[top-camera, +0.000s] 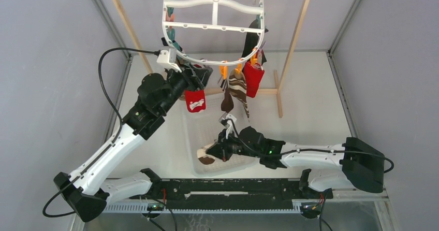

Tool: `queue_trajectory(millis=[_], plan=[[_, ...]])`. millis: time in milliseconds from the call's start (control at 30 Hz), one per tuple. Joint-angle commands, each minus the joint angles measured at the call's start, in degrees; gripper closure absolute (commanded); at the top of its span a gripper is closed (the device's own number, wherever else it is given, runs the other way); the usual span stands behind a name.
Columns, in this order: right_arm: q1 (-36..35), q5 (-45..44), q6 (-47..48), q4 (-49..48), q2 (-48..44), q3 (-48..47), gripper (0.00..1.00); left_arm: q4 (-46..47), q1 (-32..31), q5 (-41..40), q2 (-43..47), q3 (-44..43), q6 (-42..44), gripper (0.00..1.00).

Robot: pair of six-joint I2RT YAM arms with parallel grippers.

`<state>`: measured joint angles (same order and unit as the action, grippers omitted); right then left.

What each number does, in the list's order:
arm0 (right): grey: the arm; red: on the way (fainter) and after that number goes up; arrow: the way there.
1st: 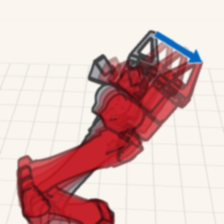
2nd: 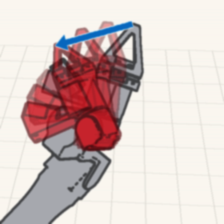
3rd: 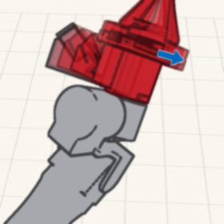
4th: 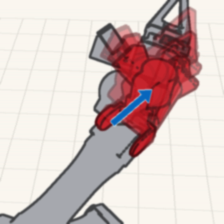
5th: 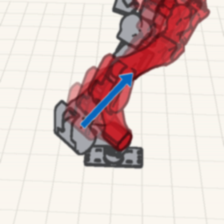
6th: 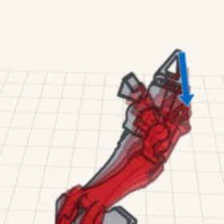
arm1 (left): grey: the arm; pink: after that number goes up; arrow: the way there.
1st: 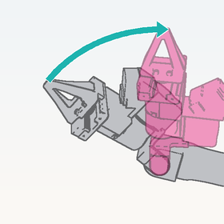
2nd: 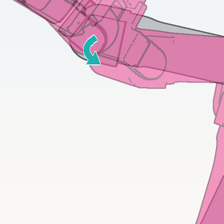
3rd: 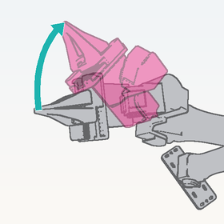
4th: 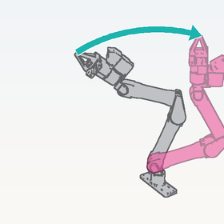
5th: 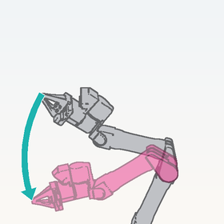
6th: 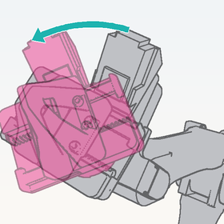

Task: Remove the socks clipped to the hanger
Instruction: Place the sock in the bin.

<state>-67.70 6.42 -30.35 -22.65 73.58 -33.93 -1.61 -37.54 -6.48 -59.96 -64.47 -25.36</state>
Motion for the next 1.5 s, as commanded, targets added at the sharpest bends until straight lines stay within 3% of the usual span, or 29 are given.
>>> queue_trajectory(millis=[0,133,533,800,933,1100,1200,1467], plan=[[-0.33,-1.75,0.61,0.21,-3.47,-0.08,1.00,0.16,-0.04,-1.44,2.29,0.71,1.16,0.32],[0.21,-2.45,0.86,2.16,-5.24,-0.08,1.00,-0.48,-0.05,-1.95,3.57,2.32,1.02,0.27],[4.39,-3.59,1.28,13.24,-5.81,-0.08,1.00,-9.60,-0.14,-1.49,13.25,8.29,-0.41,0.24],[3.87,-6.38,1.09,18.82,-3.40,-0.08,0.78,-12.85,-0.17,-0.44,23.37,16.94,-3.44,0.23],[3.25,-7.92,0.79,20.28,-2.79,-0.13,0.54,-13.92,-0.25,-1.34,27.78,20.91,-4.50,0.23],[1.97,-11.00,0.09,26.61,-3.27,-1.49,0.42,-14.50,-0.19,-2.88,27.53,22.98,-4.41,0.23],[1.06,-13.82,-0.61,30.11,-4.93,-2.20,0.24,-14.67,-0.25,-4.13,24.66,23.48,-4.24,0.23],[-2.65,-18.44,-2.32,37.25,-12.31,-2.34,0.19,-13.31,-0.21,-7.93,13.32,21.49,-2.51,0.22]])
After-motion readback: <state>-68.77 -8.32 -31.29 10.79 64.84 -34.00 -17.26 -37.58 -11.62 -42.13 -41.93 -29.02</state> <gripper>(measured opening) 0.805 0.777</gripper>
